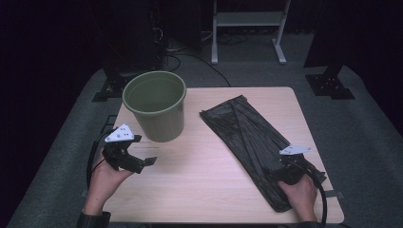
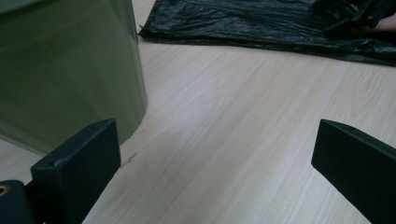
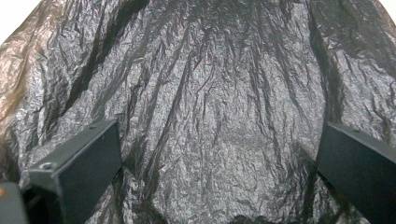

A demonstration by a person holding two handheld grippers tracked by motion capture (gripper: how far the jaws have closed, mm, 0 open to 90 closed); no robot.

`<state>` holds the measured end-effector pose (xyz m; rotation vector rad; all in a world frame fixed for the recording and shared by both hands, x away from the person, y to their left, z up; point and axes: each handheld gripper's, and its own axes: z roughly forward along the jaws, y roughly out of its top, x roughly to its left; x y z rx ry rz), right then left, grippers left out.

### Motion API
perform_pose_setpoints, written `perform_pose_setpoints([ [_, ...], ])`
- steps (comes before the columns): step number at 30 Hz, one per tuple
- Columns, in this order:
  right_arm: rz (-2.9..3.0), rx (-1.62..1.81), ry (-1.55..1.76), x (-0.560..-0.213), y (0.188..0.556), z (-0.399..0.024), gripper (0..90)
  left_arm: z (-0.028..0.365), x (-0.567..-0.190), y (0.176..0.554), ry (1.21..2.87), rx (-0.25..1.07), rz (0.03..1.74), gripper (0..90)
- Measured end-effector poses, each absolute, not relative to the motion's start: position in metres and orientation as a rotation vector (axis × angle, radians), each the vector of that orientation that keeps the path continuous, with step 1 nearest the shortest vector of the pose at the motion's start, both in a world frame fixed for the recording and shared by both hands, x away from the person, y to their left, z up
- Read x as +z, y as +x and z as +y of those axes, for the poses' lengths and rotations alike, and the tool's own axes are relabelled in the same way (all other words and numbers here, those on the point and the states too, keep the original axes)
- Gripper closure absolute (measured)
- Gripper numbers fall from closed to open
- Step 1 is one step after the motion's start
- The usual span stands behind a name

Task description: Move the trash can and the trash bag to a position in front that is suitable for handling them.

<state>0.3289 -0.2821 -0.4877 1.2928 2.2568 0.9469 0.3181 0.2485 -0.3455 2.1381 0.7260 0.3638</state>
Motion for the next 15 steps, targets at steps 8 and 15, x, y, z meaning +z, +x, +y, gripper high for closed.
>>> perform_pose_setpoints([
  [8, 2.257, 0.947, 1.293, -0.488, 0.329, -0.282, 0.0, 0.25, -0.318, 0.328, 2.112, 0.386, 0.748, 0.0],
  [15, 2.257, 0.947, 1.294, -0.488, 0.329, -0.282, 0.0, 0.253, -0.3, 0.34, 2.088, 0.401, 0.751, 0.0],
])
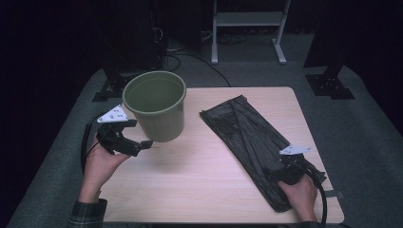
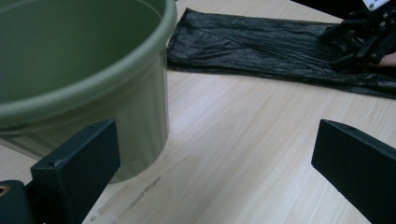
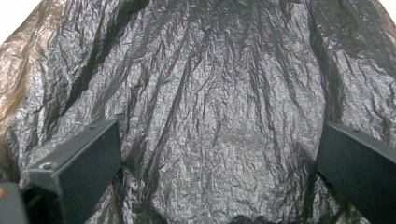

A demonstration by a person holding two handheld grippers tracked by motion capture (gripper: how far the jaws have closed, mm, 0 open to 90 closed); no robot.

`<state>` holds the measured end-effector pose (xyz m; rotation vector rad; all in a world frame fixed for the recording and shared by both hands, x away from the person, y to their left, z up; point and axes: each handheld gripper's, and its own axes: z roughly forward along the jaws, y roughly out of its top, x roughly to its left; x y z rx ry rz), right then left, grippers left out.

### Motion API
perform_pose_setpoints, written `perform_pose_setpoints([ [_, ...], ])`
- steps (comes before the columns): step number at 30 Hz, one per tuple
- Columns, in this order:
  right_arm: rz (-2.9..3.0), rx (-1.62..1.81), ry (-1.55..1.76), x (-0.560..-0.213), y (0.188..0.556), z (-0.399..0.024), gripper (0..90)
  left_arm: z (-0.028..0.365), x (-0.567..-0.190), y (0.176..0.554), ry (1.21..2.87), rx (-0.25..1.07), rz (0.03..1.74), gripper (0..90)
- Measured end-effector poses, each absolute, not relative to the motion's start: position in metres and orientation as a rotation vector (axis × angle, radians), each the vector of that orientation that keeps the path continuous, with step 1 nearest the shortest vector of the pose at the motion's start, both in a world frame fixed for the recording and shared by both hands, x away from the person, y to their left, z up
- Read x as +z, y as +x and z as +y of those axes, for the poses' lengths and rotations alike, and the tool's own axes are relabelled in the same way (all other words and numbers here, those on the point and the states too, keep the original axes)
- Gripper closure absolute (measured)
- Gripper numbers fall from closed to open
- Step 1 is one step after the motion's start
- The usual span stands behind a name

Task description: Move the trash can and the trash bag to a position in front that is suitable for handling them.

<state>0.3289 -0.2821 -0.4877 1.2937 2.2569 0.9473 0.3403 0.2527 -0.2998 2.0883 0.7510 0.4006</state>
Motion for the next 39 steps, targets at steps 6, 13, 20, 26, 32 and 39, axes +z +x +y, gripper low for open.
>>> perform_pose_setpoints([
  [6, 2.257, 0.947, 1.293, -0.488, 0.329, -0.282, 0.0, 0.255, -0.289, 0.351, 2.077, 0.409, 0.755, 0.0],
  [13, 2.257, 0.948, 1.293, -0.488, 0.329, -0.282, 0.0, 0.26, -0.278, 0.373, 2.077, 0.436, 0.768, 0.0],
  [20, 2.258, 0.948, 1.293, -0.488, 0.329, -0.282, 0.0, 0.264, -0.269, 0.393, 2.074, 0.465, 0.782, 0.0],
  [26, 2.258, 0.948, 1.293, -0.488, 0.329, -0.282, 0.0, 0.27, -0.264, 0.409, 2.064, 0.483, 0.805, 0.0],
  [32, 2.257, 0.948, 1.293, -0.488, 0.329, -0.282, 0.0, 0.279, -0.265, 0.424, 2.063, 0.517, 0.832, 0.0],
  [39, 2.256, 0.948, 1.293, -0.488, 0.329, -0.282, 0.0, 0.292, -0.276, 0.446, 2.071, 0.522, 0.918, 0.0],
])
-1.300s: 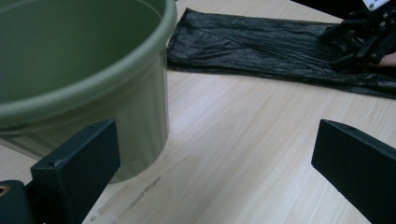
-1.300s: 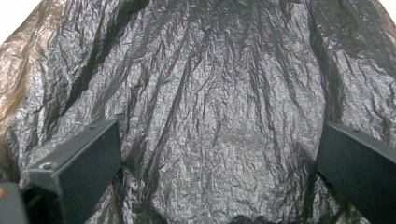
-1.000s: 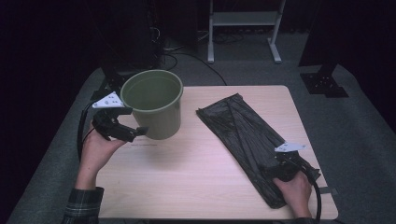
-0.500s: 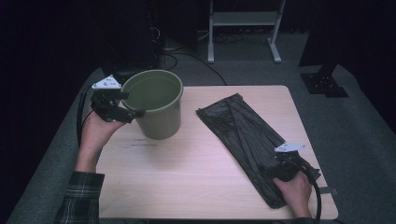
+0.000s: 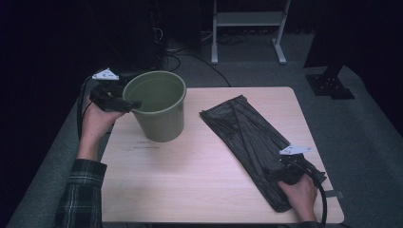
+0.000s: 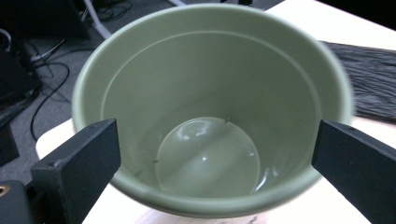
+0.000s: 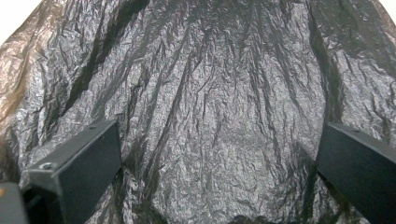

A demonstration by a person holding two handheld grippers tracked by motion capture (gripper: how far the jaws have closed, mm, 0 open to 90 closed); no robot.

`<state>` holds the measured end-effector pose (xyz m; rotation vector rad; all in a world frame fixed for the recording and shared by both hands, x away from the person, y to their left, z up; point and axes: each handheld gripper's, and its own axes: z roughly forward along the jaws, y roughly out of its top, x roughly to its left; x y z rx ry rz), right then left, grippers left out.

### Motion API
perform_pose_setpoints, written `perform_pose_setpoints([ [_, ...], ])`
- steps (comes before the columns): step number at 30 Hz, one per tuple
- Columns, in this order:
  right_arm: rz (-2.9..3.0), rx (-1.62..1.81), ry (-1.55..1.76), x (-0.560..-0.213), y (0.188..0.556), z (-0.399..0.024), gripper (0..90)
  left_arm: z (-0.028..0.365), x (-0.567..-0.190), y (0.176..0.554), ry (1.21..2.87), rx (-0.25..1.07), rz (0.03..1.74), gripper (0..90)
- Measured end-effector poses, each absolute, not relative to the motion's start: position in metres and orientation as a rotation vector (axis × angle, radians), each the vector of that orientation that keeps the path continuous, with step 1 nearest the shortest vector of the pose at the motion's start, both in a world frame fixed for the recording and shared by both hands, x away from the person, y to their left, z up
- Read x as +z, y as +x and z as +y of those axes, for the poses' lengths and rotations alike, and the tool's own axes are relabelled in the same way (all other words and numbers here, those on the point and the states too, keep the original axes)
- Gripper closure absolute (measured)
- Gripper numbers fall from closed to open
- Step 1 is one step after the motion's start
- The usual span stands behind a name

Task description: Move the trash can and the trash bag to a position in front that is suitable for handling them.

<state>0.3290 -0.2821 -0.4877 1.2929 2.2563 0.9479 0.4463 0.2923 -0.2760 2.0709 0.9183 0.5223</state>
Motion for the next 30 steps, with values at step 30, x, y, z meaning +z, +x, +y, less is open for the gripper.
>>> perform_pose_setpoints([
  [30, 2.257, 0.948, 1.292, -0.488, 0.329, -0.282, 0.0, 0.302, -0.303, 0.464, 2.051, 0.468, 1.029, 0.0],
])
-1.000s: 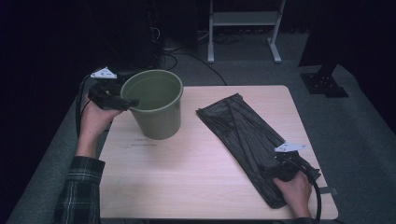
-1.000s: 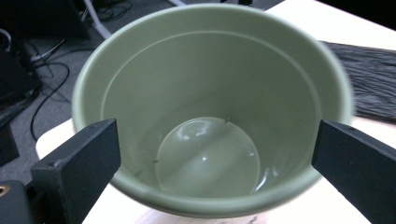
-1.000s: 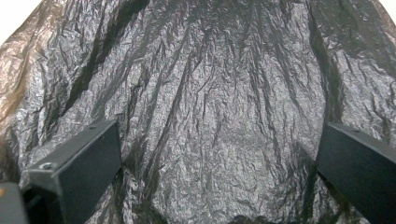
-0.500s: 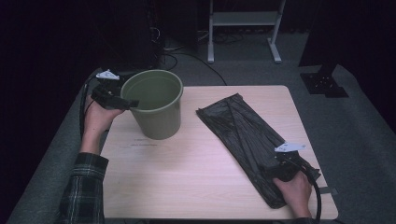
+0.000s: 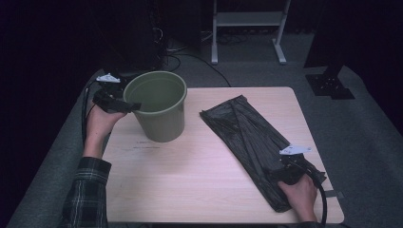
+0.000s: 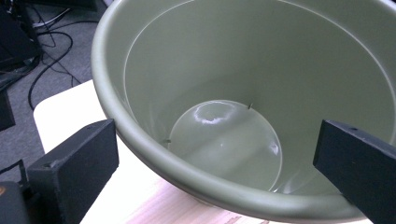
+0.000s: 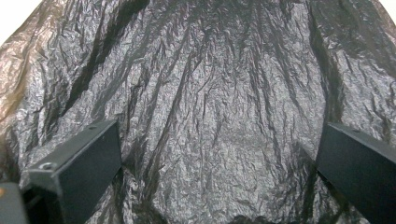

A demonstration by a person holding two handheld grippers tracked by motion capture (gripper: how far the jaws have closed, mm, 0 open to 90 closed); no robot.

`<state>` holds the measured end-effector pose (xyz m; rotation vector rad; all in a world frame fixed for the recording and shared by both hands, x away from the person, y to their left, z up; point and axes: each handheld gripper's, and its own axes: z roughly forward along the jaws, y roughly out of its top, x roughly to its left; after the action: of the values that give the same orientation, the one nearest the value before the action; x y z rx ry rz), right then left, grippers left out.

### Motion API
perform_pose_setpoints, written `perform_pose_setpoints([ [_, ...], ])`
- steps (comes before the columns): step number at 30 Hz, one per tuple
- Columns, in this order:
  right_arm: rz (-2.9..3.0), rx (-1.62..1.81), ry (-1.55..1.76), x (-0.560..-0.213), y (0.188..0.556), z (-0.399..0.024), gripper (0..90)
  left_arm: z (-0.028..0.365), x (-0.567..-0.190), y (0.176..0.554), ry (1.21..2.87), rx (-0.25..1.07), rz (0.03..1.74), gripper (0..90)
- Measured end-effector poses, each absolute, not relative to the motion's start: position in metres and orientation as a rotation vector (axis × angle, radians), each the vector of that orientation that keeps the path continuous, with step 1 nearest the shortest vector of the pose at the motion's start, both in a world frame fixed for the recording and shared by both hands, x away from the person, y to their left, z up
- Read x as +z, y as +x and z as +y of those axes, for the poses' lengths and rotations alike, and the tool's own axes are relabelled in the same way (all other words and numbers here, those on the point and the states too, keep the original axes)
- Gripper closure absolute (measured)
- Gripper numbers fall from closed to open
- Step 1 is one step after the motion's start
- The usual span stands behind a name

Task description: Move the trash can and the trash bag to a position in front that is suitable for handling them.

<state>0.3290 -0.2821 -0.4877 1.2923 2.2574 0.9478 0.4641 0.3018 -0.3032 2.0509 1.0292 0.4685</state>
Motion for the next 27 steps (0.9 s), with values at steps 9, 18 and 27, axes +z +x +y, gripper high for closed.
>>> perform_pose_setpoints([
  [9, 2.257, 0.948, 1.293, -0.488, 0.329, -0.282, 0.0, 0.295, -0.305, 0.464, 2.032, 0.437, 1.002, 0.0],
  [18, 2.257, 0.948, 1.293, -0.488, 0.329, -0.282, 0.0, 0.287, -0.312, 0.474, 2.043, 0.408, 1.006, 0.0],
  [27, 2.257, 0.948, 1.292, -0.488, 0.329, -0.282, 0.0, 0.267, -0.315, 0.47, 2.119, 0.369, 0.956, 0.0],
])
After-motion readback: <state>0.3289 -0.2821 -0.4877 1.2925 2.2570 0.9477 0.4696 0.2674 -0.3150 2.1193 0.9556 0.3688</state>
